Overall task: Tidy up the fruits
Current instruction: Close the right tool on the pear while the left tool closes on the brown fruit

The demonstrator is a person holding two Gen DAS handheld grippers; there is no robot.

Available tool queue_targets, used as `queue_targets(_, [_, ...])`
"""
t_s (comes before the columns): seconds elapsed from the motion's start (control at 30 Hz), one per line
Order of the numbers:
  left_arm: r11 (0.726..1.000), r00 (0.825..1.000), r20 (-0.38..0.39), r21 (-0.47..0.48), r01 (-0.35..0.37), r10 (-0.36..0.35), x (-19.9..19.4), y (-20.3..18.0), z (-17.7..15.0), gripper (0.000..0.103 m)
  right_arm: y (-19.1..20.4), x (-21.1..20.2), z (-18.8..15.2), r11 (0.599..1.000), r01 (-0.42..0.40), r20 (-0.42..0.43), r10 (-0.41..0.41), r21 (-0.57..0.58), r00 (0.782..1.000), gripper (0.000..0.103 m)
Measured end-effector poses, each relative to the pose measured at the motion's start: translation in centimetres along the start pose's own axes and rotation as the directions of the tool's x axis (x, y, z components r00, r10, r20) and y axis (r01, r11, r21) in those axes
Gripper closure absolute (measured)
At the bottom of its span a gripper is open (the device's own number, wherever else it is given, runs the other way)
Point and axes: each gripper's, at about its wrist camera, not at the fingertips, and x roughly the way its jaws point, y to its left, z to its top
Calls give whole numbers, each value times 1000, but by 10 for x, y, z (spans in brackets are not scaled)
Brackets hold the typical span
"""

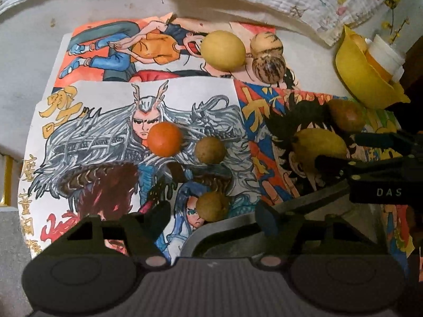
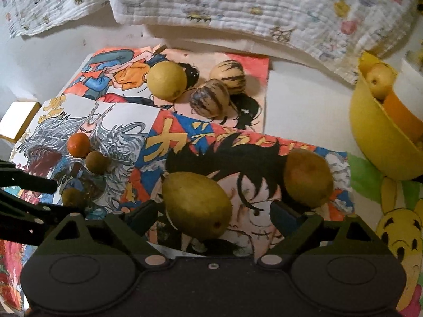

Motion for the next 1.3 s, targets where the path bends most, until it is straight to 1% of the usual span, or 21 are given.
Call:
queue_targets(0.13, [1000, 1000, -14, -8, 23, -23, 4, 2, 0, 40, 7, 10, 0, 1000, -6, -25, 6, -7, 1000, 17])
queue_targets(0.33, [998, 998, -26, -26, 55, -56, 8, 1, 3, 54, 9, 19, 2, 1000, -13, -41, 12, -20, 999, 21])
queue_targets(0.47, [998, 998, -25, -32, 53, -54, 10, 0, 6, 56, 7, 25, 4, 999, -11, -50, 10, -31, 999, 28])
queue_targets(0.63, [998, 999, -24, -48, 44, -45, 12, 1, 9, 65, 8, 28, 3, 999, 3, -40, -5, -50, 999, 28])
queue_targets(0.8, [998, 999, -26, -56, 21, -23, 14, -1, 12, 74, 10, 29, 3, 998, -3, -36, 1, -67, 999, 32])
queue_targets(0.9, [998, 1000, -22, -59, 14, -15, 15, -3, 13, 75, 11, 29, 2, 997, -19, -34, 16, -78, 999, 38])
queue_targets(0.93, [998, 1000, -21, -57, 12, -13, 15, -4, 13, 75, 11, 29, 2, 996, -26, -32, 24, -84, 999, 44])
queue_targets(1.03, [998, 1000, -16, -57, 8, -9, 14, -6, 13, 75, 14, 29, 1, 995, -26, -24, 23, -96, 999, 44])
queue_targets(1.17, [998, 1000, -5, -64, 19, -19, 11, -9, 13, 76, 9, 25, -1, 997, -39, -11, 38, -72, 999, 45])
queue_targets(1.3, [997, 1000, 10, -67, 27, -27, 5, -14, 11, 76, 6, 16, -3, 996, -57, 20, 59, -63, 998, 45])
